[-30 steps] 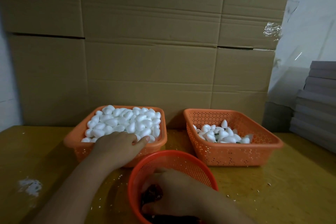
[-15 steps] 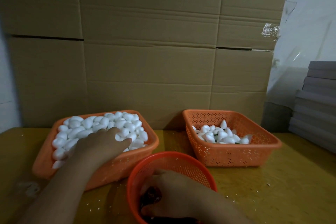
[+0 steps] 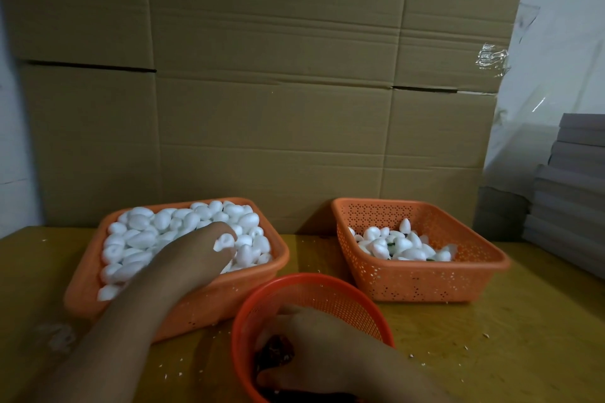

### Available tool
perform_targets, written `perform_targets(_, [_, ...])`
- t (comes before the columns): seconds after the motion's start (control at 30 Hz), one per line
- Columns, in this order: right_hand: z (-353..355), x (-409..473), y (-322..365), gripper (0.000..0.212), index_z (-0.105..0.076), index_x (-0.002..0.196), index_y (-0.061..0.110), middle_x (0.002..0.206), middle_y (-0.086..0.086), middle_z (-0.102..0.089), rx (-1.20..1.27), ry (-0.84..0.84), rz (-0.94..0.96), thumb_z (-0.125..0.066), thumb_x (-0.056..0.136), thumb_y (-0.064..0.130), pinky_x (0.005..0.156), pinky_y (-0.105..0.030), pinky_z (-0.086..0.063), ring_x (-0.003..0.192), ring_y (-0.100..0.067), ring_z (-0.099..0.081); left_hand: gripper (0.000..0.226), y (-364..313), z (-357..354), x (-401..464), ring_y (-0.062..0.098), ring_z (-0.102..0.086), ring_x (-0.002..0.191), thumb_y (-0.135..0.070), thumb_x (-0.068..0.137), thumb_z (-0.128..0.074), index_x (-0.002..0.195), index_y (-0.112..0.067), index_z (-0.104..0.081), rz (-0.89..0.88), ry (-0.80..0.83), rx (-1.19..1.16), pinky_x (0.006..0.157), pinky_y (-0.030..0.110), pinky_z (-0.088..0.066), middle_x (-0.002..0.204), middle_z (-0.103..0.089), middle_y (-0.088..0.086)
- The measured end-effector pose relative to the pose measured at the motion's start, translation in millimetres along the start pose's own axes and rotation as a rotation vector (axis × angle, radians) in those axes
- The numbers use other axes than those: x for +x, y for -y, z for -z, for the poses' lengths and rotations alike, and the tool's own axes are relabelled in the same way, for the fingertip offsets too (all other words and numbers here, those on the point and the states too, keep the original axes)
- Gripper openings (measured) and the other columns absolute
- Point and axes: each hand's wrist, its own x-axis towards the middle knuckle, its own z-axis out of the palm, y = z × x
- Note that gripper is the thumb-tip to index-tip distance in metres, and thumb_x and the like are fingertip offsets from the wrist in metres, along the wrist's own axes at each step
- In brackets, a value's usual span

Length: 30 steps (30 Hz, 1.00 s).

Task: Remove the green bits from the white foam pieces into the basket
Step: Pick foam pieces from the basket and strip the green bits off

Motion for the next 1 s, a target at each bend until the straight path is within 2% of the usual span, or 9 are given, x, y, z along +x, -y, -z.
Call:
perform_targets(0.07, [0, 0, 0, 0.033, -0.067, 0.11, 0.03, 0.129, 0.013, -0.054, -0.003, -0.002, 0.002, -0.073, 0.079, 0.041, 0.105, -0.035, -0.042, 0.121, -0.007, -0.05, 0.029, 1, -4, 1, 0.019, -0.042, 0.127, -0.039, 0.099, -0.039, 0.12, -0.03, -0.057, 0.007, -0.129, -0.198, 0.106, 0.037, -0.03, 0.13, -0.046, -0.008])
perform_targets(0.13, [-1, 1, -1, 0.033, -0.067, 0.11, 0.03, 0.128, 0.011, -0.055, -0.011, -0.005, 0.005, -0.073, 0.079, 0.04, 0.105, -0.034, -0.042, 0.121, -0.008, -0.051, 0.028, 0, -4, 2, 0.021, -0.054, 0.114, -0.035, 0.098, -0.047, 0.122, -0.023, -0.055, 0.004, -0.155, -0.388, 0.096, 0.038, -0.043, 0.114, -0.055, -0.007])
perform_targets(0.2, [-1, 1, -1, 0.032, -0.067, 0.11, 0.03, 0.128, 0.011, -0.055, -0.012, -0.005, 0.004, -0.073, 0.079, 0.04, 0.105, -0.034, -0.042, 0.12, -0.008, -0.052, 0.034, 0, -6, 1, 0.02, -0.058, 0.105, -0.04, 0.098, -0.041, 0.124, -0.022, -0.051, -0.019, -0.154, -0.345, 0.091, 0.039, -0.048, 0.105, -0.057, -0.008])
perform_targets(0.27, [-1, 1, -1, 0.032, -0.067, 0.109, 0.031, 0.127, 0.011, -0.055, -0.016, -0.007, 0.002, -0.073, 0.079, 0.04, 0.105, -0.034, -0.041, 0.12, -0.008, -0.052, 0.04, -2, -7, 1, 0.019, -0.06, 0.1, -0.048, 0.095, -0.028, 0.115, -0.022, -0.052, -0.011, -0.228, -0.229, 0.089, 0.041, -0.047, 0.105, -0.06, -0.004])
perform_targets(0.33, [-1, 1, -1, 0.033, -0.066, 0.109, 0.031, 0.127, 0.011, -0.055, -0.017, -0.004, -0.002, -0.072, 0.079, 0.041, 0.105, -0.034, -0.042, 0.12, -0.008, -0.052, 0.02, -3, -8, 1, 0.017, -0.062, 0.091, -0.042, 0.094, -0.045, 0.104, -0.026, -0.053, 0.001, -0.345, -0.37, 0.08, 0.039, -0.048, 0.098, -0.064, -0.001])
perform_targets(0.43, [-1, 0, -1, 0.033, -0.066, 0.109, 0.031, 0.127, 0.012, -0.055, -0.012, -0.003, -0.003, -0.072, 0.079, 0.042, 0.104, -0.034, -0.042, 0.119, -0.007, -0.052, 0.005, -3, -6, 3, -0.001, -0.058, 0.081, -0.034, 0.092, -0.057, 0.095, -0.036, -0.054, 0.004, -0.361, -0.517, 0.062, 0.019, -0.04, 0.093, -0.062, -0.01])
perform_targets(0.73, [0, 0, -1, 0.033, -0.067, 0.11, 0.031, 0.128, 0.013, -0.054, -0.01, -0.002, -0.003, -0.072, 0.079, 0.042, 0.105, -0.035, -0.042, 0.121, -0.007, -0.05, 0.004, -3, -2, 4, 0.009, -0.06, 0.091, -0.032, 0.09, -0.062, 0.092, -0.032, -0.065, -0.029, -0.321, -0.598, 0.078, 0.033, -0.048, 0.093, -0.064, -0.01])
perform_targets(0.87, [0, 1, -1, 0.034, -0.066, 0.11, 0.03, 0.129, 0.015, -0.053, -0.002, 0.0, -0.013, -0.073, 0.079, 0.042, 0.105, -0.035, -0.042, 0.121, -0.007, -0.05, 0.006, -6, 2, 1, 0.013, -0.059, 0.095, -0.033, 0.091, -0.062, 0.094, -0.029, -0.065, 0.008, -0.4, -0.6, 0.079, 0.033, -0.047, 0.102, -0.066, -0.008])
perform_targets(1.0, [1, 0, -1, 0.033, -0.067, 0.11, 0.03, 0.129, 0.014, -0.054, -0.004, 0.001, -0.01, -0.073, 0.079, 0.04, 0.105, -0.034, -0.042, 0.121, -0.007, -0.051, 0.014, 14, 22, -2, 0.021, -0.061, 0.087, -0.036, 0.094, -0.053, 0.093, -0.029, -0.065, 0.158, -0.58, -0.439, 0.072, 0.034, -0.048, 0.092, -0.064, -0.007])
